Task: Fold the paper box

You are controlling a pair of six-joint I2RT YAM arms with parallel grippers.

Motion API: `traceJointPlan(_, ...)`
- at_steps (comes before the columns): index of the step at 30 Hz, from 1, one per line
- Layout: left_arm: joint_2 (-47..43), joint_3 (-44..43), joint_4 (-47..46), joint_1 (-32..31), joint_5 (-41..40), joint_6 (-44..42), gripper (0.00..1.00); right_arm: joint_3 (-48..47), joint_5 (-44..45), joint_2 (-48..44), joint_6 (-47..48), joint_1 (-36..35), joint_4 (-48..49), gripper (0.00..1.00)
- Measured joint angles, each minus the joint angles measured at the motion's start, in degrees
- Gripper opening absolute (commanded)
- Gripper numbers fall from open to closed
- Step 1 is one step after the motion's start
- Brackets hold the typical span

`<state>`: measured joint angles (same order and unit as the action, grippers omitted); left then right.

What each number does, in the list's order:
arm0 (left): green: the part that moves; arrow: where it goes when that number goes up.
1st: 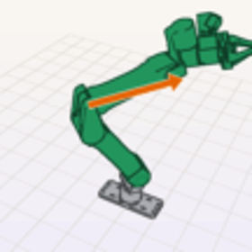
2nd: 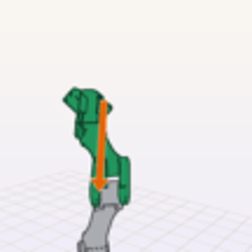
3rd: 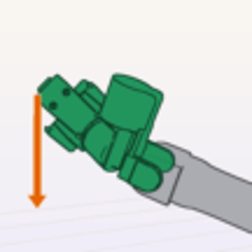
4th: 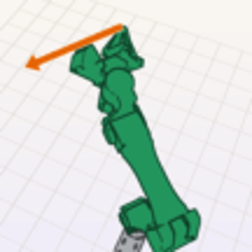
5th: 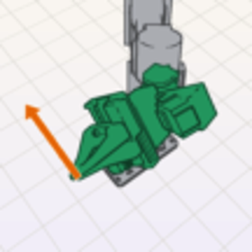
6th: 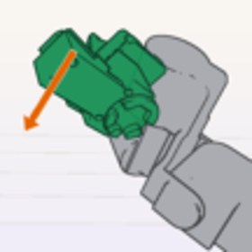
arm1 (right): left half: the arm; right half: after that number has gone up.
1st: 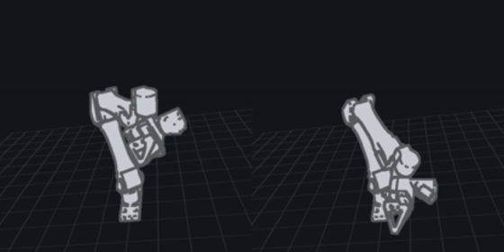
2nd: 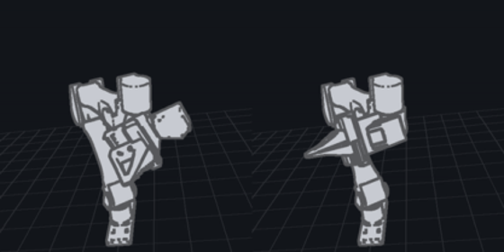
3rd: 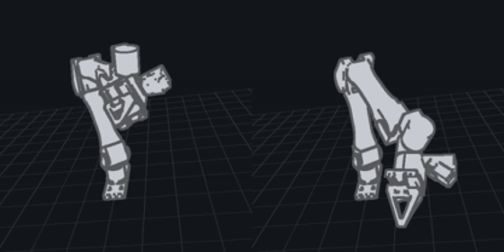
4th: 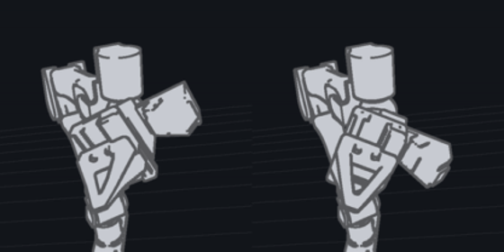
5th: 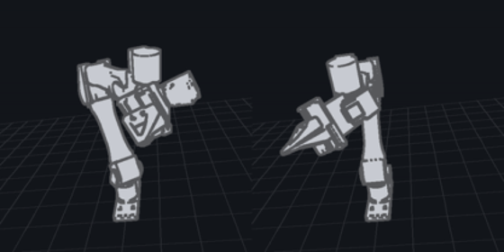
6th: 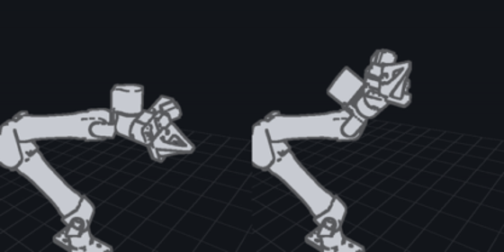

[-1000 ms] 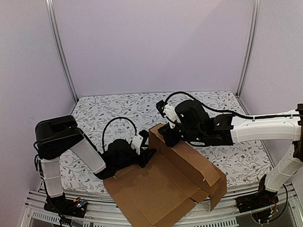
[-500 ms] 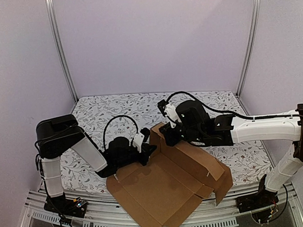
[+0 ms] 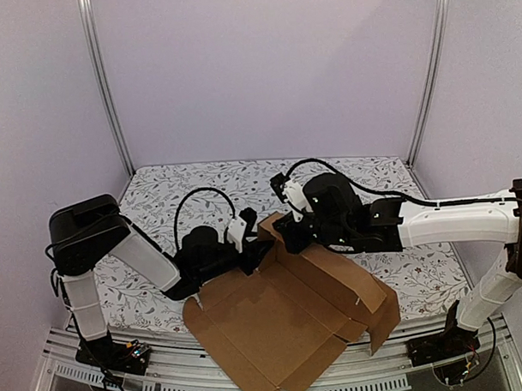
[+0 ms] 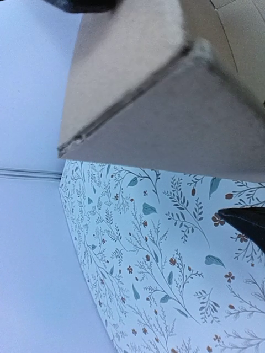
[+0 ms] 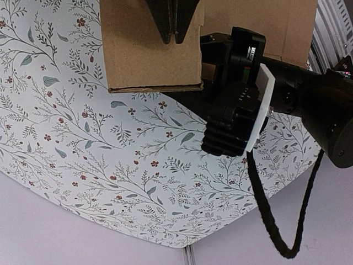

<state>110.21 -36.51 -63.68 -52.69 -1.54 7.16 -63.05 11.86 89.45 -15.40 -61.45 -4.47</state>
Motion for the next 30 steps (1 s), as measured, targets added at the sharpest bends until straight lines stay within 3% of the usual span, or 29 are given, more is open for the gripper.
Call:
traceJointPlan(9,-0.11,-0.92,0.61,0.33,0.22,-1.2,0.2,0.35,-0.02,-0.61,0.0,0.0,-0.31,0.0)
traceJointPlan(19,-0.11,-1.68,1.01,0.87,3.5,-0.24,0.14,0.37,-0.07,-0.63,0.0,0.0,-0.31,0.0)
traceJointPlan(23,-0.11,-1.99,0.96,1.01,4.79,0.33,0.0,0.37,-0.07,-0.68,0.0,0.0,-0.33,0.0)
traceJointPlan(30,-0.09,-2.03,1.07,1.38,5.97,0.13,0.0,0.39,-0.33,-1.07,0.02,-0.04,-0.44,0.0)
